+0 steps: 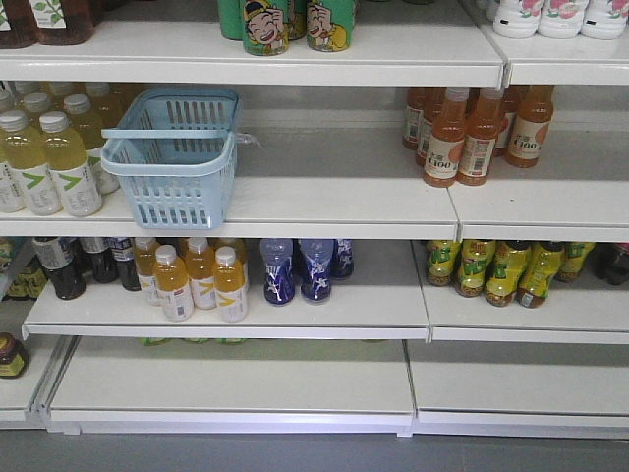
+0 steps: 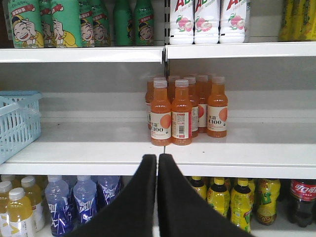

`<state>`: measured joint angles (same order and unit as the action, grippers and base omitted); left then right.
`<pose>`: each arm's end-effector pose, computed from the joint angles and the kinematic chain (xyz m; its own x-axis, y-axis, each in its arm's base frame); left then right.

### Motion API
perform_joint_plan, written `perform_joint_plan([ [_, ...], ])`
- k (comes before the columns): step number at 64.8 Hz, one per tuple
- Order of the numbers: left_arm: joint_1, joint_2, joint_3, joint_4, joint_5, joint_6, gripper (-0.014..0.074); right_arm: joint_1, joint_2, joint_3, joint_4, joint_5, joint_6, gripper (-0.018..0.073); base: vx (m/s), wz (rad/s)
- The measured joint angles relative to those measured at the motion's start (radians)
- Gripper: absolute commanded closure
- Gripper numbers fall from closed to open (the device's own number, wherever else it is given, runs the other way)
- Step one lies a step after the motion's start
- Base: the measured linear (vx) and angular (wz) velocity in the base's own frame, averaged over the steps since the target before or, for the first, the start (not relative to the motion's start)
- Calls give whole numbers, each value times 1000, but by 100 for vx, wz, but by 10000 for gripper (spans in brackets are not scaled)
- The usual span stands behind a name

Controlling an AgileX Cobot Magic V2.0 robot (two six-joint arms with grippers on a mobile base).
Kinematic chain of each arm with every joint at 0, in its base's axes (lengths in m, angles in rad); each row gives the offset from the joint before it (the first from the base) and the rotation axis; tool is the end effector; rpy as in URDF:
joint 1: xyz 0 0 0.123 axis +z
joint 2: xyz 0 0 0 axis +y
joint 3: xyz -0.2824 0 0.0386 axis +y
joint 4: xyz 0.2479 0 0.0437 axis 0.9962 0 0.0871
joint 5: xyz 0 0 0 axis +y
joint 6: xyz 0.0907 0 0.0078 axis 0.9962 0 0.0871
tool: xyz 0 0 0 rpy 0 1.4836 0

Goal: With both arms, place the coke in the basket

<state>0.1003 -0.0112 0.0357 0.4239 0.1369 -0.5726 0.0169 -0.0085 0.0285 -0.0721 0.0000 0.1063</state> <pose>0.0560 0.0108 0.1903 -0.0375 -0.1559 -0.9871 -0.1633 0.9754 -0.1479 0.0568 0.0010 0.2039 0.0665 0.0353 -0.9972 -0.0192 0.9992 0.0341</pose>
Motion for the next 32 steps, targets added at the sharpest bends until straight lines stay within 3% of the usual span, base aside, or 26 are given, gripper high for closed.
perform_joint_plan([
  [32,0,0,0,0,0,0,601,0,0,0,0,0,0,564,8,-3],
])
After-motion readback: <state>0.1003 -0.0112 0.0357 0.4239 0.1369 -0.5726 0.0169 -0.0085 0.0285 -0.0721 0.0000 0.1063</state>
